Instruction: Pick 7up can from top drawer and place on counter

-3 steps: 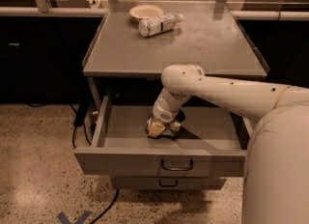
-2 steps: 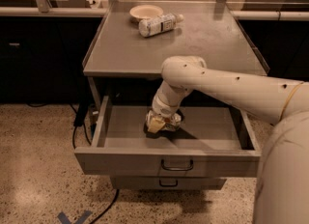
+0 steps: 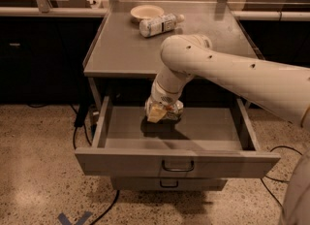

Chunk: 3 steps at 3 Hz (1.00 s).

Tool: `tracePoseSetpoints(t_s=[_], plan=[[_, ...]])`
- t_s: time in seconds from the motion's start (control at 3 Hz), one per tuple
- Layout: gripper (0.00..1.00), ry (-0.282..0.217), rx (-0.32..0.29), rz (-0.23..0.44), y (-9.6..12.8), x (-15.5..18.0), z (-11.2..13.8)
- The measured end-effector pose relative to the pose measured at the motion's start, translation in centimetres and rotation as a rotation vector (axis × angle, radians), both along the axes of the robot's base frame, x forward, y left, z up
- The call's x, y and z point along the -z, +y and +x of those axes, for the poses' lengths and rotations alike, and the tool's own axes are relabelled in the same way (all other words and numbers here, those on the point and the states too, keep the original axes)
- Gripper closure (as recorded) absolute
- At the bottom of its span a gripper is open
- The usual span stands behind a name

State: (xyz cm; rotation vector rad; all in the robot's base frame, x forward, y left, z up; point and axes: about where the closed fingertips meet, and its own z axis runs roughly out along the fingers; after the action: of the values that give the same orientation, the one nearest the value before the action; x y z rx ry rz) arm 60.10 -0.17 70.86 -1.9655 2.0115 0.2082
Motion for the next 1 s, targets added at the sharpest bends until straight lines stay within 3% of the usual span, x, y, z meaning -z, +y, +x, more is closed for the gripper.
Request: tracePoseSetpoints(t_s=[0.33,1.0], plan=[[1.0,-0.034,-0.015,-0.039,-0.1,-2.8,0.2],[1.0,-0.135,-0.053,-0.123,-0.6,-12.4,2.3]])
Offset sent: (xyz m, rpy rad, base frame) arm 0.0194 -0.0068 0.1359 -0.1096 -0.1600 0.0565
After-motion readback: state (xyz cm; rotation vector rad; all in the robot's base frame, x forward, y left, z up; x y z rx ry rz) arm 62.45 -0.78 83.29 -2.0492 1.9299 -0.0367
